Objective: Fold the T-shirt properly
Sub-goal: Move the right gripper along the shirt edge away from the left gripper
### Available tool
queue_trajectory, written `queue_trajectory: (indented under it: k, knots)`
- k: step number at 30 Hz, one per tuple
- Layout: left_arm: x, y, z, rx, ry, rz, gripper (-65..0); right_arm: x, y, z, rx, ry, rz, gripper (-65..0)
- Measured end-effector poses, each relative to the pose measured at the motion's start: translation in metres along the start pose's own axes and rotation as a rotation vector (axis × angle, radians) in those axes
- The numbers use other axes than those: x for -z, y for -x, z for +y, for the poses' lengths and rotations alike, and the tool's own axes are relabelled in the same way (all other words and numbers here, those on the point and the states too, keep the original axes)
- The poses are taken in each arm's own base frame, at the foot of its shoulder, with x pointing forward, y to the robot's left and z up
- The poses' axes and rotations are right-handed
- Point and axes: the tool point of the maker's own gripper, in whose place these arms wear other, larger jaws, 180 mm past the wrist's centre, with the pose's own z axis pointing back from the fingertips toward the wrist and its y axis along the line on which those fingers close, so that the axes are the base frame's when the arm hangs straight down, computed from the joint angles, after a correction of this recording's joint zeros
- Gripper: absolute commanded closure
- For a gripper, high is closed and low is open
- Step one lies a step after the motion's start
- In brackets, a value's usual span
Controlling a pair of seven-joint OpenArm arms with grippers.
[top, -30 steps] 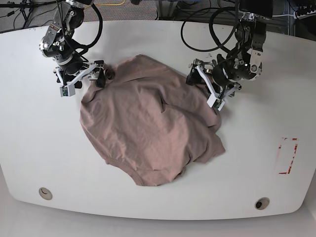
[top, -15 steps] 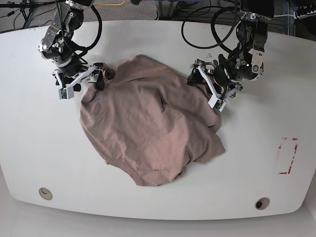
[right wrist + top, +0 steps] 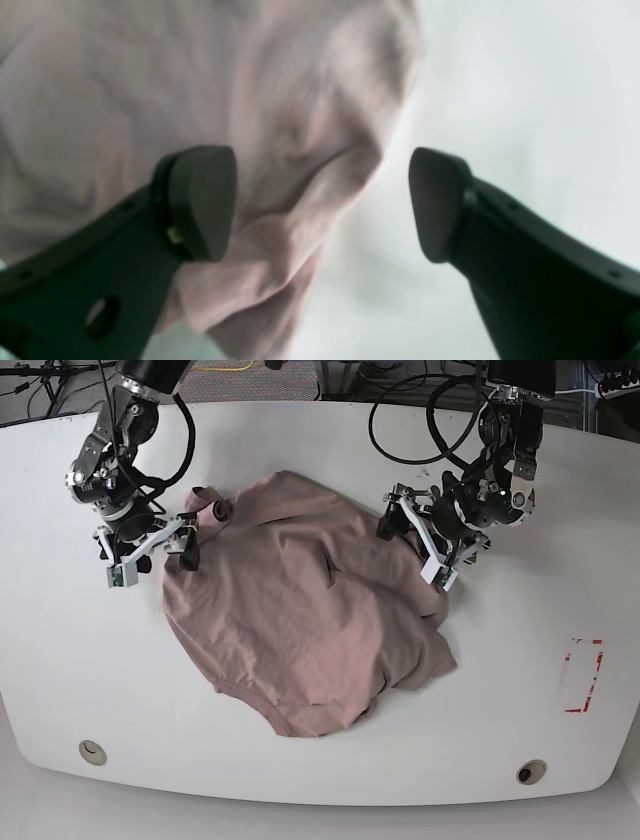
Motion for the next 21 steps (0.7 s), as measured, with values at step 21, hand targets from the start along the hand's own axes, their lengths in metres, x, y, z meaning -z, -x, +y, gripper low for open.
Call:
queue_trajectory:
  k: [21]
  knots:
    - [-0.001, 0.0, 0.003, -0.009, -0.007, -0.003, -45.8, 0.062, -0.034, -0.059, 0.125, -0.007, 0.049, -50.3]
